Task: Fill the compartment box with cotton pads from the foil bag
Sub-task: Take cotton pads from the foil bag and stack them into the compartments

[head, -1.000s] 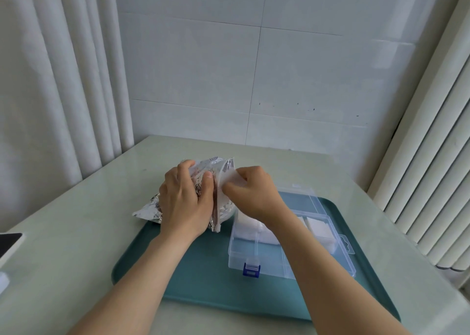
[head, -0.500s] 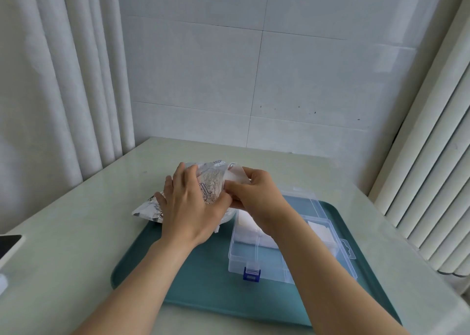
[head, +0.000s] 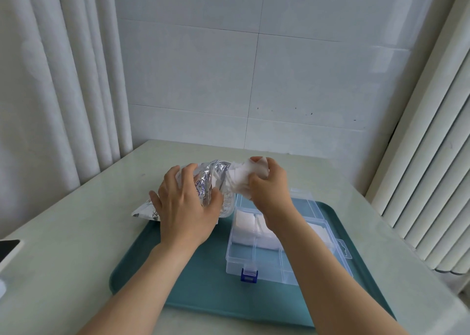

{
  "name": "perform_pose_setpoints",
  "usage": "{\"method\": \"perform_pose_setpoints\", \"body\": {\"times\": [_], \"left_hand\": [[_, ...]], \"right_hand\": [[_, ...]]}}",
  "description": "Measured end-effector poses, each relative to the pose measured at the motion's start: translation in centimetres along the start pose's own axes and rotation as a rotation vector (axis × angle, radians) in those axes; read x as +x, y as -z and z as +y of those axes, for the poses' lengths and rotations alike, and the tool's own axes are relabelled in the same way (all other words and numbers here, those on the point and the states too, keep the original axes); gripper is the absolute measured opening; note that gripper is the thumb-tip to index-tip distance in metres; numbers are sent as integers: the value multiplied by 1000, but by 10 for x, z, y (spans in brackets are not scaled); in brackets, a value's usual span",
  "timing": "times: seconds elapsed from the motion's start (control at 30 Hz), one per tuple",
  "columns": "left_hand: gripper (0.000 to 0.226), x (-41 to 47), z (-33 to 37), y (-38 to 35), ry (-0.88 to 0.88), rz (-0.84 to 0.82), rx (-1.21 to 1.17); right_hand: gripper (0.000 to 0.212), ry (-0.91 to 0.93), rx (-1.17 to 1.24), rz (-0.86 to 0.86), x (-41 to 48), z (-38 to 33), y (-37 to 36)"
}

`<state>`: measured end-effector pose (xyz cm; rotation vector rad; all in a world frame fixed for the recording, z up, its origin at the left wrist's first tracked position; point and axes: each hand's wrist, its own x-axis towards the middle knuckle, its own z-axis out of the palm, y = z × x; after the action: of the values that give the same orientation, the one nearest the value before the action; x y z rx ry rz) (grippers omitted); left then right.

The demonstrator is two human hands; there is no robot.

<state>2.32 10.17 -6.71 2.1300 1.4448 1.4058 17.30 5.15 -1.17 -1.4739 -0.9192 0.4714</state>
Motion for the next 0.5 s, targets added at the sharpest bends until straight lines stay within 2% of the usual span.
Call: {"method": "perform_pose_setpoints", "body": {"times": [0.17, 0.3, 0.4, 0.5], "left_hand": [[45, 2, -1, -2, -93, 43, -26], [40, 2, 10, 2, -192, 139, -101], [36, 0, 29, 10, -283, 203, -230], [41, -8, 47, 17, -221, 118, -431]], "right_hand": [[47, 62, -25, 14, -4, -6, 6], [41, 61, 112, -62, -10, -12, 15], [38, 41, 214, -99, -16, -19, 23], [36, -29, 382, -131, -23, -22, 30]]}}
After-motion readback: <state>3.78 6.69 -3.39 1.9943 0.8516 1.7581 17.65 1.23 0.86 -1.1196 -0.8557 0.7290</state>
